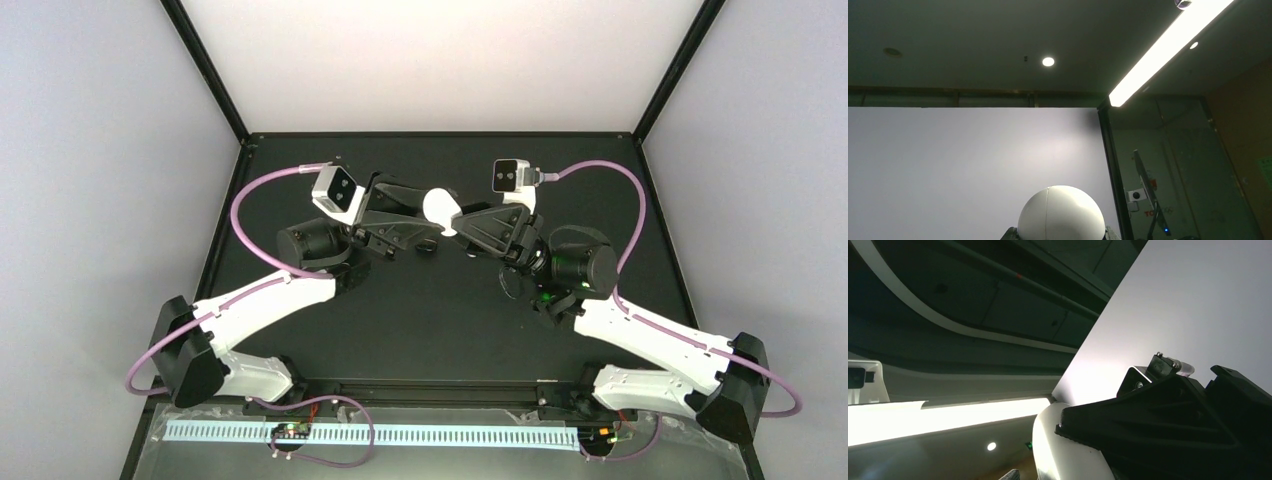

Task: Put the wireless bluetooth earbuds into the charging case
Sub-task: Pick up the charging case at the center of the board.

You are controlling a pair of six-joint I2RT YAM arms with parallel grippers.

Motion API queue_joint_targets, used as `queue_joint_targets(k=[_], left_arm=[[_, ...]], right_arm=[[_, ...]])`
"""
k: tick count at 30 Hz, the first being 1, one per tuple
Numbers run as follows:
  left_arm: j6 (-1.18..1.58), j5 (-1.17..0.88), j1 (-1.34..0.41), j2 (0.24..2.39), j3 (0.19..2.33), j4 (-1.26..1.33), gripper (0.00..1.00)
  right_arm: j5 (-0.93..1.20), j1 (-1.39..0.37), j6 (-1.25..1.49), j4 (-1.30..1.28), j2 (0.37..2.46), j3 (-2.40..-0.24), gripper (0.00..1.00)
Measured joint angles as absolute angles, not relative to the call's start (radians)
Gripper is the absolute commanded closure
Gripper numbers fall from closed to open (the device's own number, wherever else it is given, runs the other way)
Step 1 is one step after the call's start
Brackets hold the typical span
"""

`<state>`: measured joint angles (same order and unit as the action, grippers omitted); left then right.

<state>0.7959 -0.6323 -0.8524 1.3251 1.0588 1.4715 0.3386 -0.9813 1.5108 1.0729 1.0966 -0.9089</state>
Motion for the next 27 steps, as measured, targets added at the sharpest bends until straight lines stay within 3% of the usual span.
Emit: queue_joint_targets(k=[10,14,21,27], left_arm=[[0.777,-0.632,-0.86,1.335,1.059,1.472,0.89],[0.77,-0.632,-0.866,1.335,1.059,1.472,0.83],[0.744,-0.638,-0.874,1.334,1.054,1.467,0.54],[0.715,-0.637,-0.878,1.307,1.026,1.467,0.03]], right_arm=[[0.29,-0.981,1.509,1.087,1.081,-0.877,0.68],[0.281,-0.981,1.506,1.091,1.073,-0.868,0.76],[0.268,-0.982,1.507,1.094,1.046,-0.843,0.83],[0.252,-0.981,1.474,1.096,1.011,-0.839,0.85]])
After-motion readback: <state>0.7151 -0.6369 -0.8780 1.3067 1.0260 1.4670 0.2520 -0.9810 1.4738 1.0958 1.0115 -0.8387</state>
